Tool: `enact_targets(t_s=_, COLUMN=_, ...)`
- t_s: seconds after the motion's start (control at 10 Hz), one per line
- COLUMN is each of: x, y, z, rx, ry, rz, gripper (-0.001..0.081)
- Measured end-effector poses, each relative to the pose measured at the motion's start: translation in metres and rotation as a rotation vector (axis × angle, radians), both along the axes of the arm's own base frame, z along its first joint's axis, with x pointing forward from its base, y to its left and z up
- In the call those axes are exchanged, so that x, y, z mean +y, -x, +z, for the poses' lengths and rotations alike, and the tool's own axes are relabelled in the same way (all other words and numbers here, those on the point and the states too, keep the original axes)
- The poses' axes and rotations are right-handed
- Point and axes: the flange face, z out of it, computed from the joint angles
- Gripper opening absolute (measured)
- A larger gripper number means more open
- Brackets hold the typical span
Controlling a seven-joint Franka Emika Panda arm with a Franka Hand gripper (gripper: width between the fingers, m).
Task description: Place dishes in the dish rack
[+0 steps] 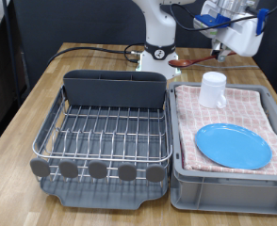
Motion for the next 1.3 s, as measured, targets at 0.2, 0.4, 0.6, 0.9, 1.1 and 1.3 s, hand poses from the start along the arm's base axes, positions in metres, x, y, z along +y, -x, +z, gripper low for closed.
enact_targets(t_s=0.2, x=-0.023, y=0.014, z=0.001, rx=-0.002, ry=-0.017, rz=-0.096, gripper=0.009)
enact_targets(t_s=0.4, x=-0.048, y=0.028, z=-0.002, rx=0.002, ry=-0.046, rz=-0.182, gripper=0.009)
enact_targets(t_s=0.6, x=-0.067, y=0.043, z=-0.002, rx=-0.01, ry=-0.067, rz=-0.225, gripper=0.009)
enact_targets(t_s=0.9, x=-0.075, y=0.046, z=-0.005, rx=0.014, ry=-0.063, rz=-0.248, gripper=0.009)
enact_targets(t_s=1.1, x=-0.095, y=0.055, z=-0.008, rx=0.037, ry=-0.056, rz=-0.289, gripper=0.009)
enact_targets(t_s=1.3, x=-0.117, y=0.066, z=-0.012, rx=0.05, ry=-0.055, rz=-0.308, gripper=0.009)
